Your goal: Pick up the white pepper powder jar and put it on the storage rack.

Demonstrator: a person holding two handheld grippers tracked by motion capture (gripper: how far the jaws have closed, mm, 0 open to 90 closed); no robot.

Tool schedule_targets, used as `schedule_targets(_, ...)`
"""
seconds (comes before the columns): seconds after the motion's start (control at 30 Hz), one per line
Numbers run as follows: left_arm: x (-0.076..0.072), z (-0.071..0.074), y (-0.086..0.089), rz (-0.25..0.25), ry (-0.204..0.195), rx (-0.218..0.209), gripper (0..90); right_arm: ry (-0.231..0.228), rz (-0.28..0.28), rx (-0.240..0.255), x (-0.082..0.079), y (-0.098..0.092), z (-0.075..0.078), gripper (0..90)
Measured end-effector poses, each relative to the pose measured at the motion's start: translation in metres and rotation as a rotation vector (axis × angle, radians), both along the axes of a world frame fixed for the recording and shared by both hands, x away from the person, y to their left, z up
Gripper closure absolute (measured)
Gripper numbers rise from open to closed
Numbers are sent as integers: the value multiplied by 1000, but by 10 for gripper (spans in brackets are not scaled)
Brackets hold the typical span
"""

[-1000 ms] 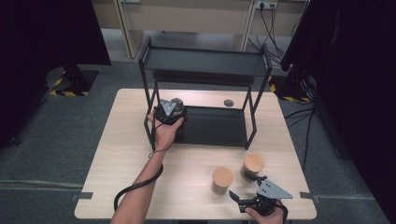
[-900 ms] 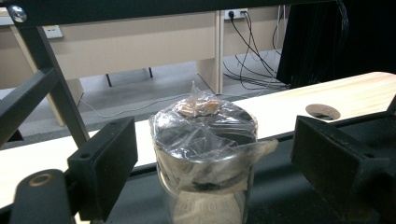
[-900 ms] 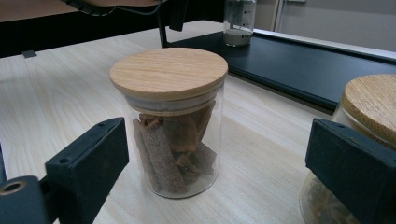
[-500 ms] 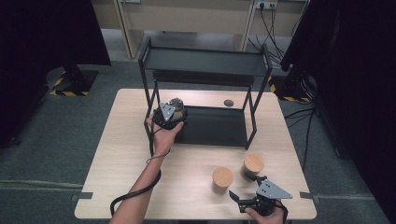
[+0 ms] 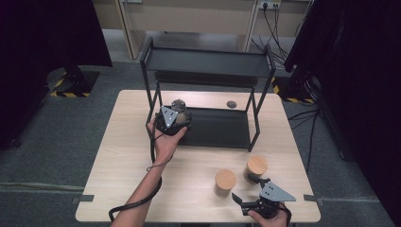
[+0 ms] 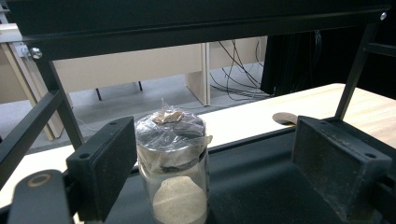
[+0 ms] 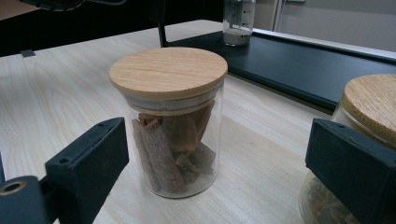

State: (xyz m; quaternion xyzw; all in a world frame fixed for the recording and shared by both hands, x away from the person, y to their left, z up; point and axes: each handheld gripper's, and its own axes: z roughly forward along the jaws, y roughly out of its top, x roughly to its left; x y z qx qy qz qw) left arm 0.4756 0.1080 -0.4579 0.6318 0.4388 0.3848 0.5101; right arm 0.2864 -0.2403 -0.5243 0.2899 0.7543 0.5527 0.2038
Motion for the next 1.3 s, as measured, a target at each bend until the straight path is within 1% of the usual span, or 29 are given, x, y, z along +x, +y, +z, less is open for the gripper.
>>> schedule_targets(0.13, -4, 0, 0, -6, 1, -19, 138, 0, 0, -4, 0, 0, 0, 61)
schedule_targets(0.37, -13, 0, 2, -6, 13, -14, 139, 0, -1, -3, 0, 0, 0, 61)
schedule_targets(0.43, -15, 0, 3, -11, 10, -27, 138, 0, -1, -2, 0, 0, 0, 61)
schedule_targets(0.53, -20, -1, 4, -20, 13, -25, 137, 1, -1, -1, 0, 0, 0, 61)
schedule_targets(0.57, -22, -2, 5, -23, 15, -34, 137, 1, -2, -1, 0, 0, 0, 61)
schedule_targets(0.67, -27, -3, 7, -26, 16, -25, 137, 1, -3, -1, 0, 0, 0, 61)
schedule_targets(0.73, -30, -5, 9, -32, 19, -33, 136, 0, -3, -1, 0, 0, 0, 61)
schedule_targets(0.83, -35, -7, 11, -35, 21, -27, 136, 1, -4, 0, 0, 0, 0, 61)
schedule_targets(0.93, -41, -11, 14, -39, 26, -47, 135, 1, -5, 1, 0, 0, 0, 61)
schedule_targets(1.0, -45, -13, 15, -43, 21, -41, 135, 1, -5, 1, 0, 0, 0, 61)
schedule_targets(1.2, -54, -20, 18, -52, 32, -46, 134, 1, -6, 1, 0, 0, 0, 61)
schedule_targets(1.3, -60, -24, 20, -57, 36, -41, 133, 0, -6, 0, 0, 0, 0, 61)
